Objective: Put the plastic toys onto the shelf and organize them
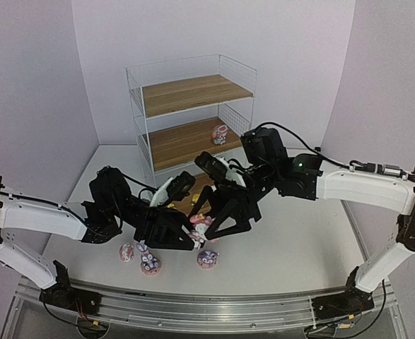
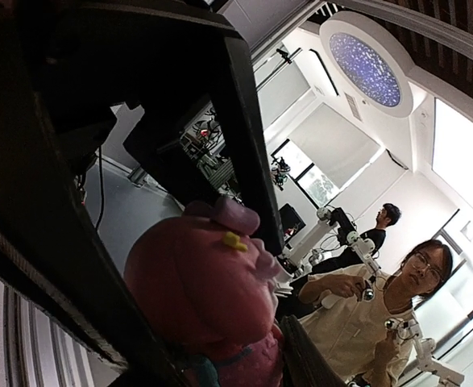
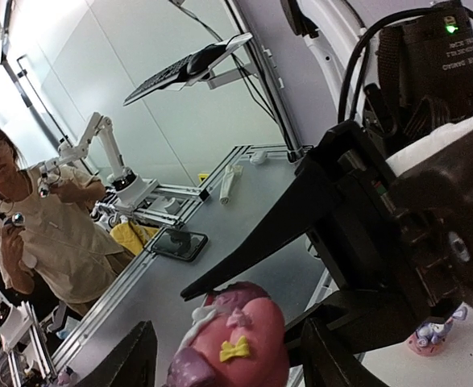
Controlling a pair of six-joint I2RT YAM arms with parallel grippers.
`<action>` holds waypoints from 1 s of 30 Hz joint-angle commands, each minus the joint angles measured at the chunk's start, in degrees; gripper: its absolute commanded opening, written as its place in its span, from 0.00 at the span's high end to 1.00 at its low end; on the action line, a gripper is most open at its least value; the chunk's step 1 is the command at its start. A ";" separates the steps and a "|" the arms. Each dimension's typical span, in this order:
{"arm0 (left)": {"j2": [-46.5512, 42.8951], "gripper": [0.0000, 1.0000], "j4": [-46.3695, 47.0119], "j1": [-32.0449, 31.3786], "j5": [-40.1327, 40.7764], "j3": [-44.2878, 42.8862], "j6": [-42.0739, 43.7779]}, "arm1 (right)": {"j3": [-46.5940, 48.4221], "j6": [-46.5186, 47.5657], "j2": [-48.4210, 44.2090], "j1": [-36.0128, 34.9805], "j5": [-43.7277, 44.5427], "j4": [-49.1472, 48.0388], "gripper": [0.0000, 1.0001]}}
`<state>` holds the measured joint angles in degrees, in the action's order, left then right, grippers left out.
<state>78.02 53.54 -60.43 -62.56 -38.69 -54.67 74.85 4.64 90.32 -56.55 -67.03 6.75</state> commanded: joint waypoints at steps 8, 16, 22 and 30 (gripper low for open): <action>-12.99 1.00 -34.85 -0.63 17.92 -7.45 27.59 | -4.79 -5.27 -11.89 0.18 32.40 -0.26 0.06; -15.59 1.00 -50.65 -0.64 40.67 -11.27 39.65 | -10.86 -20.17 -22.25 0.18 43.44 -4.52 0.05; -13.96 1.00 -51.67 -0.87 55.19 -12.82 41.93 | -17.38 -38.40 -22.25 0.18 54.98 -12.40 0.06; -12.01 1.00 -50.82 -1.01 58.14 -13.51 43.43 | -14.11 -44.50 -12.85 -0.15 53.00 -20.67 0.07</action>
<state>65.04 1.58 -61.13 -8.30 -48.67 -13.36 58.12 -33.92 74.11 -56.40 -14.85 -5.87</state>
